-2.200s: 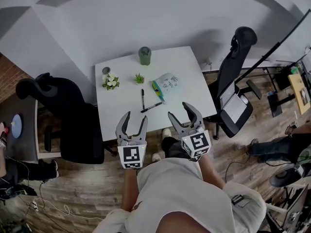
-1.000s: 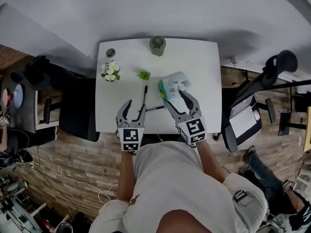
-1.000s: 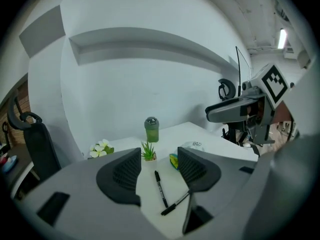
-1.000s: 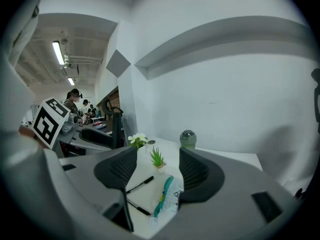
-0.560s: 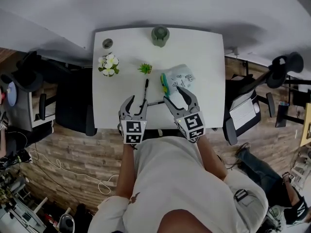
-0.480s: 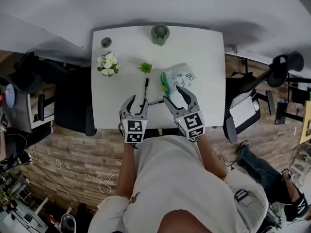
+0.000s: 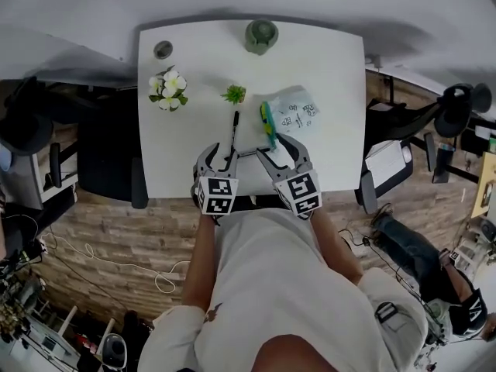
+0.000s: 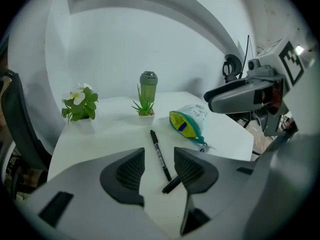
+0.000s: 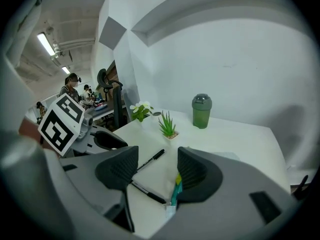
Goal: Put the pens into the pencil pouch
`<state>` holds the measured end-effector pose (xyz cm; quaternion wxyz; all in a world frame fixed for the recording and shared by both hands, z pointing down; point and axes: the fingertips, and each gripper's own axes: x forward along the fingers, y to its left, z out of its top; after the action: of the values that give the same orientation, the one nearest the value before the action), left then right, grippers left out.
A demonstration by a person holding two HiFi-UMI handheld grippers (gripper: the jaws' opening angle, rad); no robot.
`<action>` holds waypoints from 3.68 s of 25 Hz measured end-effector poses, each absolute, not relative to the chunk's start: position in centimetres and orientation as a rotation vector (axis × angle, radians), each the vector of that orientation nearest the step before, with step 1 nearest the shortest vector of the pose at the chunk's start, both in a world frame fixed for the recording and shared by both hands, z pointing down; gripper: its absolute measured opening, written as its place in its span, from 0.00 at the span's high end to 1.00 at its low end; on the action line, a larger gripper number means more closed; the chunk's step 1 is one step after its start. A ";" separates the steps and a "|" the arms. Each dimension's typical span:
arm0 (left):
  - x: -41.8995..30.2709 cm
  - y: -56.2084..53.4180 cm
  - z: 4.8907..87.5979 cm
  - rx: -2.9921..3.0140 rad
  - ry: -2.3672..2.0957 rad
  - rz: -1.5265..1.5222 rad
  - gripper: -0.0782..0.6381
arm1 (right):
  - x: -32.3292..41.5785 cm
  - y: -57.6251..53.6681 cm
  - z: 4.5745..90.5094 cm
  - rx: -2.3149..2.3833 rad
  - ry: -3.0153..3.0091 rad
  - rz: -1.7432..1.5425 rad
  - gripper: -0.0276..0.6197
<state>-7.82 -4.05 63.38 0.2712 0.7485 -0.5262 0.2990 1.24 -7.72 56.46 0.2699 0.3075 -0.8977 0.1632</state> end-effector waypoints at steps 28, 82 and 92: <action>-6.5 -2.4 70.6 1.882 -1.267 0.996 0.82 | 2.9 -8.9 59.8 0.886 -2.294 0.421 0.60; 2.5 -8.3 64.8 2.384 -0.648 1.062 0.85 | 3.7 -9.1 60.2 0.871 -2.203 0.287 0.92; 4.2 -9.8 65.8 2.443 -0.678 0.950 0.84 | 3.9 -9.0 60.1 0.865 -2.210 0.305 0.92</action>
<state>4.23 -9.79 65.75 0.2152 0.8812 -0.2445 0.3427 3.89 -9.01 60.15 0.3657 0.3364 -0.8596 0.1186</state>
